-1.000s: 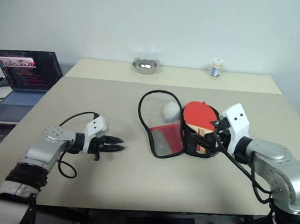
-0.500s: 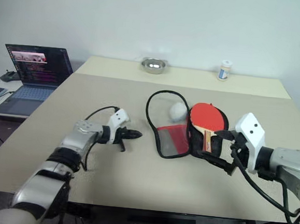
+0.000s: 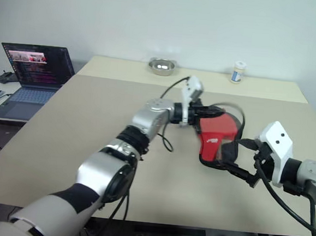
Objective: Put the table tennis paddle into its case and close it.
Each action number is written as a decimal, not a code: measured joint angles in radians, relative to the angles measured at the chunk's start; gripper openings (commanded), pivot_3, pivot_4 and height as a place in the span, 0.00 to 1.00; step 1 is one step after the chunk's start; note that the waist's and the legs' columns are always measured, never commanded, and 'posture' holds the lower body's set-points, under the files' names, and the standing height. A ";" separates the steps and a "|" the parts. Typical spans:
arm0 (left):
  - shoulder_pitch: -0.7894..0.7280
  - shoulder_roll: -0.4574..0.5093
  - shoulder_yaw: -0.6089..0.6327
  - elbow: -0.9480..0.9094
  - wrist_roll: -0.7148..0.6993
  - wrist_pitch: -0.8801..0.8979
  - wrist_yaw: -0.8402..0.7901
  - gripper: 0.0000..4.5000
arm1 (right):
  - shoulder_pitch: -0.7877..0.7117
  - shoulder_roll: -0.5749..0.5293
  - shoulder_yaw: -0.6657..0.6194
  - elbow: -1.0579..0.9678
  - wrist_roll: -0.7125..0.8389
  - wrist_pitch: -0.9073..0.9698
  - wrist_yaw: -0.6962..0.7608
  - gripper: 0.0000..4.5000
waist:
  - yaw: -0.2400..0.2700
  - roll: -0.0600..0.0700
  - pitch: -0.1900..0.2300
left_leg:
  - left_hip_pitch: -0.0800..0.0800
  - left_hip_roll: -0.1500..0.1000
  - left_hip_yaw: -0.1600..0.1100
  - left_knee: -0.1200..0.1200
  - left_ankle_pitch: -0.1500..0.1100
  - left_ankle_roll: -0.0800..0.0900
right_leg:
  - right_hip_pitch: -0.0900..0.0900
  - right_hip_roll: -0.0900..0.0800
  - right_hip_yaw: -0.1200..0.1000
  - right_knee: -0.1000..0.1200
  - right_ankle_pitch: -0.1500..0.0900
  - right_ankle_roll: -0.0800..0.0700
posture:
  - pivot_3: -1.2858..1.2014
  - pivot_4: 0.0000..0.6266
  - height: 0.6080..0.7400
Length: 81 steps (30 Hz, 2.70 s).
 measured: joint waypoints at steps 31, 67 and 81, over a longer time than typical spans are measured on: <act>0.478 0.428 0.016 -0.743 -0.138 0.272 -0.262 0.01 | -0.443 0.339 0.399 1.046 -0.467 -0.330 -0.228 1.00 | -0.018 0.002 -0.001 | 0.004 0.001 0.003 0.001 0.001 -0.001 | 0.001 0.000 0.003 0.004 0.002 0.000 | 0.52 0.24 1.00; 0.585 0.602 -0.033 -0.795 -0.144 0.271 -0.311 0.00 | -0.601 0.547 0.421 1.276 -0.588 -0.341 -0.050 0.01 | -0.073 0.003 -0.002 | 0.018 0.004 0.006 0.000 0.003 -0.004 | 0.005 0.000 0.006 0.018 0.001 -0.002 | 0.52 0.24 1.00; 0.652 0.708 -0.033 -0.972 -0.232 0.368 -0.419 0.00 | -0.336 0.768 0.543 0.653 -0.455 0.005 -0.111 0.01 | -0.062 0.004 -0.002 | 0.015 0.015 0.005 -0.002 0.003 -0.008 | 0.000 0.010 0.004 0.021 -0.004 -0.010 | 0.52 0.24 1.00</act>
